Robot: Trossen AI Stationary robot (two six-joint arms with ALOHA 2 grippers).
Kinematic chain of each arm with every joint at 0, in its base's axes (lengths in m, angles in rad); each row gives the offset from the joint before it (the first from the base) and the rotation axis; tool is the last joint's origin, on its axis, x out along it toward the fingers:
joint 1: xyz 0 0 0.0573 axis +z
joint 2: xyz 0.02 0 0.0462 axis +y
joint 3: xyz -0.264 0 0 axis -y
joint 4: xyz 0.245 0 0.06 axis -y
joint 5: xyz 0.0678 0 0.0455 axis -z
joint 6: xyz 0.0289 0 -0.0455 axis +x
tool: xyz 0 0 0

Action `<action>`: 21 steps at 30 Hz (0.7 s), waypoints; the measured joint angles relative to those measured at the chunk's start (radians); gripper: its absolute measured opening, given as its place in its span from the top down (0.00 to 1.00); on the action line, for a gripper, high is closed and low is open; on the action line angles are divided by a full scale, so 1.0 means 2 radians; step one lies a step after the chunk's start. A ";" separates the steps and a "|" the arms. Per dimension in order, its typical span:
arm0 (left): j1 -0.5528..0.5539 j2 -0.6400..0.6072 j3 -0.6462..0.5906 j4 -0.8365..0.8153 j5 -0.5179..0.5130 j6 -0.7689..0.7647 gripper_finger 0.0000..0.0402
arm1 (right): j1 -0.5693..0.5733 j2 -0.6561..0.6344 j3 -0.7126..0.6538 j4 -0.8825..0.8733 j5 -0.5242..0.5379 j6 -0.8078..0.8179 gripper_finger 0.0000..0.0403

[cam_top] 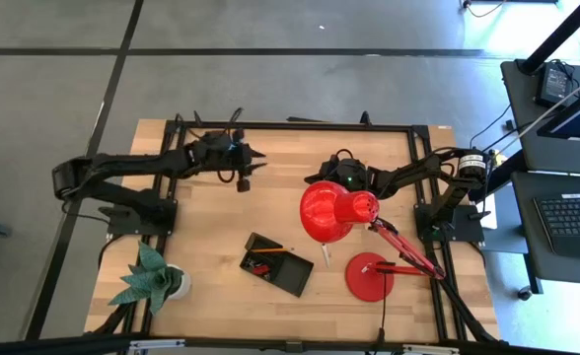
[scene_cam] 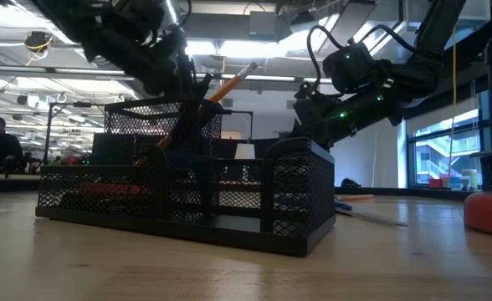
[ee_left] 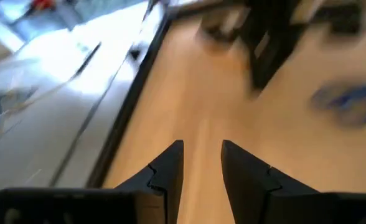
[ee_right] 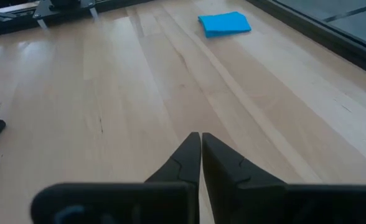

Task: Pick and place office supplies into organizer
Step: Put the blue sticky note into the desk organizer

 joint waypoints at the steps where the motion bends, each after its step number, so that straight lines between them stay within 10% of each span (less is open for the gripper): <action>1: -0.003 -0.003 0.006 -0.033 -0.033 0.012 0.75 | 0.000 0.000 0.000 0.000 0.000 0.000 0.95; 8: 0.001 0.001 0.020 -0.187 -0.192 0.043 0.75 | 0.000 0.000 0.000 0.000 0.000 0.002 0.95; 21: 0.022 0.053 0.020 -0.224 -0.195 0.133 0.74 | 0.000 0.000 0.000 -0.001 0.000 0.002 0.95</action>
